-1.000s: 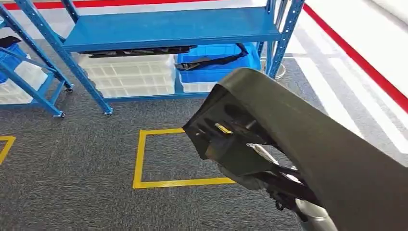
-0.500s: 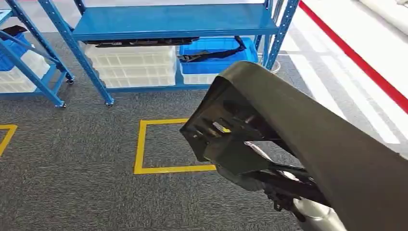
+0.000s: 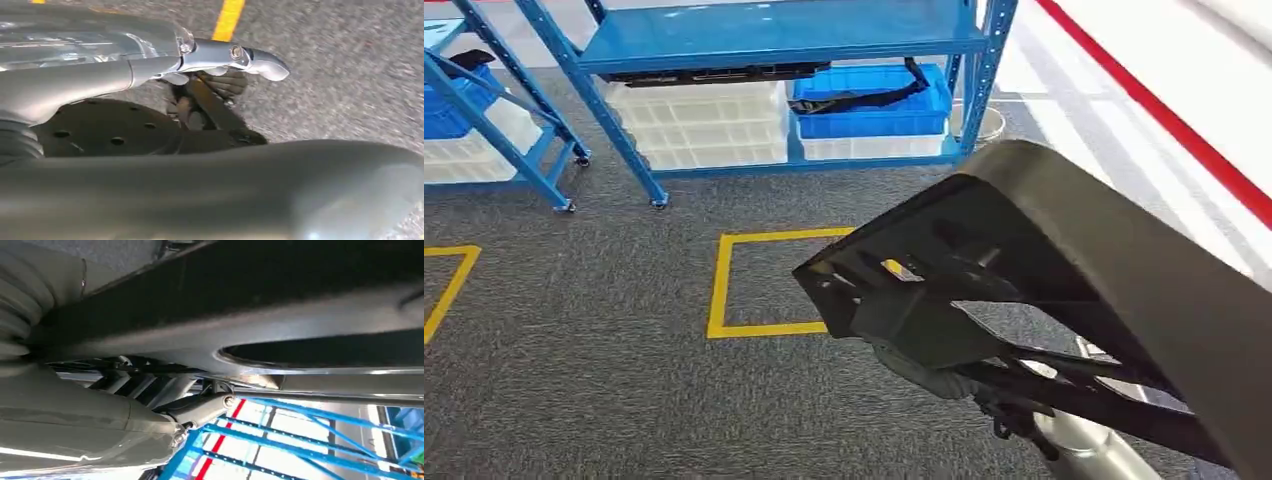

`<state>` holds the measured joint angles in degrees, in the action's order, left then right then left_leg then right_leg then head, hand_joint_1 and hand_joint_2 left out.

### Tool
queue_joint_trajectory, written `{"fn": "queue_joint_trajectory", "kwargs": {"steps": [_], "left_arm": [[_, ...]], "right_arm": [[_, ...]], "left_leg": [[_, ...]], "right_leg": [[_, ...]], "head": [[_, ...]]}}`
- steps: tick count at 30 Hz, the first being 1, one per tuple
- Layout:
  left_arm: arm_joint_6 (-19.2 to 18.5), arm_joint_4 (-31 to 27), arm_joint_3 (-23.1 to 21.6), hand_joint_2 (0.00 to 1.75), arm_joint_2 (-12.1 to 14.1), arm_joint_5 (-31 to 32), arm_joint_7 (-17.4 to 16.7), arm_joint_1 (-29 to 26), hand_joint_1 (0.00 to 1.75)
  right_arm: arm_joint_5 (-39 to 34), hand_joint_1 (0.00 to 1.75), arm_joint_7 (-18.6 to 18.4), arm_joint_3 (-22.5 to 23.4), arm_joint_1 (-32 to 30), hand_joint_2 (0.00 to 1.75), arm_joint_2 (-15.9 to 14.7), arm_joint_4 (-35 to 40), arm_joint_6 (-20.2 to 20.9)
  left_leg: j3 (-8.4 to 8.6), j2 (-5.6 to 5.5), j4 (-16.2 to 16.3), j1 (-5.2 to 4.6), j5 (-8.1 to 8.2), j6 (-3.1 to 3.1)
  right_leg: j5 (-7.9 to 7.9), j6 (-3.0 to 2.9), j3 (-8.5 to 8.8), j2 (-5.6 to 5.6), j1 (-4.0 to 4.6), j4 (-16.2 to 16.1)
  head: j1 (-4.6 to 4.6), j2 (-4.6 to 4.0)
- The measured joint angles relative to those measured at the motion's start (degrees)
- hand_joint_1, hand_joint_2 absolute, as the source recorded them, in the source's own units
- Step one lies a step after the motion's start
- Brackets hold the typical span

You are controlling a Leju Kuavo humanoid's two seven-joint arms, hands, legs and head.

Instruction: Take the parts from the cabinet and place them on the table.

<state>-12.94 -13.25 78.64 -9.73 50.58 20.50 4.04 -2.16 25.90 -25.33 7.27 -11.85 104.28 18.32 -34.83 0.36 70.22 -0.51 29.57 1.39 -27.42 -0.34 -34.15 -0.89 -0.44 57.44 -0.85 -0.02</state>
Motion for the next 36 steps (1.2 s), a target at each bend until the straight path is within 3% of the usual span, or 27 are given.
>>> {"fn": "queue_joint_trajectory", "kwargs": {"steps": [1,2,3,6,7,8,10,11,12,13,15,16,17,18,20,21,22,23,25,27,28,29,30,31,32,33,36], "left_arm": [[0.1,0.0,0.0,1.75,0.2,0.0,-0.1,0.1,0.00],[0.1,0.0,0.0,1.75,0.5,0.0,-0.2,0.2,0.00],[0.1,0.0,0.0,1.75,0.5,0.0,-0.3,0.3,0.00],[0.4,0.0,-0.1,1.75,0.5,0.2,-0.6,0.5,0.00],[0.4,0.0,-0.1,1.75,0.5,0.2,-0.7,0.5,0.00],[0.5,0.0,-0.1,1.75,0.6,0.2,-0.7,0.4,0.00],[0.4,0.0,-0.1,1.75,0.6,0.3,-0.9,0.3,0.00],[0.4,0.0,-0.1,1.75,0.6,0.3,-1.0,0.2,0.00],[0.4,0.0,-0.1,1.75,0.6,0.4,-1.1,0.1,0.00],[0.4,0.0,-0.1,1.75,0.6,0.4,-1.1,0.0,0.00],[0.4,0.0,-0.1,1.75,0.6,0.4,-1.2,0.0,0.00],[0.4,0.0,-0.1,1.75,0.6,0.5,-1.2,0.1,0.00],[0.4,0.0,-0.1,1.75,0.6,0.5,-1.2,0.2,0.00],[0.5,0.0,-0.1,1.75,0.6,0.5,-1.2,0.3,0.00],[0.5,0.0,-0.2,1.75,0.6,0.5,-1.2,0.1,0.00],[0.5,-0.1,-0.2,1.75,0.7,0.5,-1.2,0.1,0.00],[0.5,0.0,-0.2,1.75,0.9,0.5,-1.2,0.0,0.00],[0.5,0.0,-0.2,1.75,0.8,0.5,-1.2,0.1,0.00],[0.5,0.0,-0.2,1.75,0.8,0.5,-1.3,0.3,0.00],[0.5,0.0,-0.2,1.75,0.8,0.6,-1.3,0.1,0.00],[0.5,0.0,-0.2,1.75,0.8,0.6,-1.3,0.0,0.00],[0.5,0.0,-0.2,1.75,0.8,0.6,-1.3,-0.1,0.00],[0.5,0.0,-0.2,1.75,0.8,0.7,-1.3,-0.1,0.00],[0.5,0.0,-0.2,1.75,0.8,0.7,-1.3,-0.1,0.00],[0.5,0.0,-0.3,1.75,0.8,0.7,-1.3,0.0,0.00],[0.4,0.0,-0.3,1.75,0.9,0.7,-1.3,0.2,0.00],[0.4,0.0,-0.3,1.75,0.9,0.7,-1.3,0.0,0.00]], "right_arm": [[0.4,1.75,0.0,0.0,0.1,1.75,0.0,0.0,0.1],[0.5,1.75,0.0,0.0,0.2,1.75,0.0,0.0,0.2],[0.5,1.75,0.2,0.0,0.2,1.75,0.0,0.0,0.3],[1.0,1.75,0.7,0.0,0.8,1.75,-0.3,-0.1,1.1],[1.1,1.75,1.0,0.0,0.8,1.75,-0.6,-0.2,1.3],[1.1,1.75,1.1,0.0,0.9,1.75,-0.7,-0.3,1.4],[1.2,1.75,1.2,0.0,0.9,1.75,-1.0,-0.6,1.6],[1.2,1.75,1.2,0.0,0.9,1.75,-1.1,-0.7,1.7],[1.2,1.75,1.2,-0.1,0.9,1.75,-1.2,-0.9,1.8],[1.2,1.75,1.3,-0.2,0.9,1.75,-1.3,-1.0,2.0],[1.3,1.75,1.3,-0.2,0.9,1.75,-1.5,-1.0,2.1],[1.3,1.75,1.4,-0.3,1.0,1.75,-1.6,-1.0,2.1],[1.3,1.75,1.4,-0.3,1.0,1.75,-1.6,-1.0,2.2],[1.3,1.75,1.6,-0.3,1.0,1.75,-1.7,-1.0,2.2],[1.3,1.75,1.8,-0.3,1.0,1.75,-1.8,-1.0,2.3],[1.3,1.75,1.8,-0.3,1.1,1.75,-1.8,-1.0,2.4],[1.3,1.75,1.9,-0.4,1.3,1.75,-1.8,-1.0,2.6],[1.3,1.75,1.9,-0.4,1.4,1.75,-1.8,-1.0,2.7],[1.3,1.75,2.1,-0.4,1.4,1.75,-1.9,-1.0,3.0],[1.3,1.75,2.2,-0.5,1.4,1.75,-1.9,-1.1,3.0],[1.3,1.75,2.2,-0.5,1.4,1.75,-1.9,-1.1,3.1],[1.3,1.75,2.3,-0.5,1.4,1.75,-1.9,-1.1,3.1],[1.4,1.75,2.3,-0.6,1.5,1.75,-1.9,-1.1,3.1],[1.4,1.75,2.3,-0.6,1.8,1.75,-1.9,-1.1,3.1],[1.4,1.75,2.3,-0.6,1.9,1.75,-1.9,-1.0,3.1],[1.4,1.75,2.4,-0.6,1.9,1.75,-1.9,-1.0,3.1],[1.4,1.75,2.4,-0.9,2.2,1.75,-1.9,-1.0,3.3]], "left_leg": [[4.07,-0.10,-5.5,-0.49,0.55,0.87],[8.24,-0.13,-10.8,-1.24,1.64,1.38],[9.73,-0.12,-13.6,-1.14,2.56,1.68],[9.20,-0.15,-15.0,-0.90,2.70,1.78],[8.73,-0.16,-15.1,-0.57,2.00,1.94],[8.11,-0.27,-15.1,-0.57,1.52,2.38],[6.98,-0.63,-14.7,-0.70,0.76,2.55],[6.32,-0.88,-14.4,-0.72,0.49,2.52],[5.65,-1.20,-14.0,-0.72,0.31,2.45],[5.15,-1.47,-13.6,-0.71,0.19,2.36],[4.40,-2.33,-12.7,-0.66,0.16,2.28],[4.10,-2.71,-12.2,-0.62,0.22,2.20],[3.55,-3.00,-11.9,-0.83,0.21,1.93],[3.18,-3.33,-11.6,-0.87,0.12,1.72],[2.86,-4.12,-11.6,-0.61,-0.28,1.08],[2.72,-4.61,-11.6,-0.79,-0.36,0.87],[2.66,-4.03,-11.2,-0.82,0.20,0.56],[1.94,-2.70,-9.7,-0.81,1.64,-0.05],[-2.05,-1.40,-1.1,0.07,6.35,-1.15],[-5.16,-1.10,5.9,0.59,8.62,-1.76],[-4.91,-0.97,5.7,0.79,7.78,-1.89],[-3.35,-0.71,2.7,0.89,5.74,-1.88],[-0.72,-0.20,-2.6,0.88,3.04,-1.68],[2.16,1.18,-8.2,0.71,0.51,-1.27],[3.73,4.32,-11.3,0.21,0.28,-0.77],[3.76,4.92,-11.9,-0.38,0.49,-0.36],[2.98,3.03,-11.9,-0.62,0.22,0.43]], "right_leg": [[0.45,-0.03,-0.17,-0.07,-0.20,0.0],[0.73,0.27,-0.29,-0.08,0.18,0.1],[1.09,0.50,-0.41,-0.13,0.23,0.2],[2.33,1.33,-1.46,-0.56,0.37,0.2],[1.39,1.56,-1.95,-0.14,0.35,1.0],[-1.03,1.59,-2.91,0.26,0.40,3.5],[-6.03,1.65,-5.96,0.36,0.34,12.1],[-7.62,1.75,-7.28,0.43,0.34,16.1],[-8.02,1.86,-7.57,0.48,0.34,18.0],[-7.26,1.99,-6.30,0.49,0.33,16.8],[-3.51,2.05,-0.12,1.11,0.28,7.3],[-2.35,1.91,2.85,2.88,0.14,2.4],[-3.63,1.62,3.36,4.61,0.07,1.3],[-3.02,1.22,3.19,3.60,0.12,1.1],[-2.84,0.83,2.98,2.79,0.41,1.3],[-2.62,0.46,2.96,2.29,0.12,1.0],[-2.41,0.11,2.95,1.40,-0.30,0.8],[-2.41,-0.10,2.85,0.92,-0.39,0.8],[-2.35,-0.19,2.54,-0.51,-0.38,0.9],[-2.35,-0.18,2.30,-1.91,-0.38,0.9],[-2.36,-0.17,2.33,-2.62,-0.40,0.9],[-2.37,-0.14,2.38,-3.28,-0.39,0.9],[-2.43,-0.05,2.50,-3.93,-0.39,0.9],[-2.50,0.06,2.69,-4.48,-0.37,0.9],[-2.57,0.24,2.72,-5.01,-0.32,0.9],[-2.59,0.60,2.53,-5.44,-0.07,1.0],[-2.46,1.55,2.90,-7.45,-0.19,0.6]], "head": [[0.00,0.00],[0.04,0.00],[0.00,0.00],[0.02,0.00],[0.09,0.00],[0.09,0.00],[0.11,0.00],[0.11,0.02],[0.11,0.00],[0.11,0.00],[0.11,0.00],[0.11,0.00],[0.09,0.00],[0.09,0.00],[0.07,0.02],[0.07,0.00],[0.09,0.00],[0.00,0.00],[0.02,0.00],[0.02,0.00],[0.02,0.00],[0.02,0.00],[0.02,0.00],[0.02,0.02],[0.02,0.00],[0.02,0.00],[0.02,0.00]]}}
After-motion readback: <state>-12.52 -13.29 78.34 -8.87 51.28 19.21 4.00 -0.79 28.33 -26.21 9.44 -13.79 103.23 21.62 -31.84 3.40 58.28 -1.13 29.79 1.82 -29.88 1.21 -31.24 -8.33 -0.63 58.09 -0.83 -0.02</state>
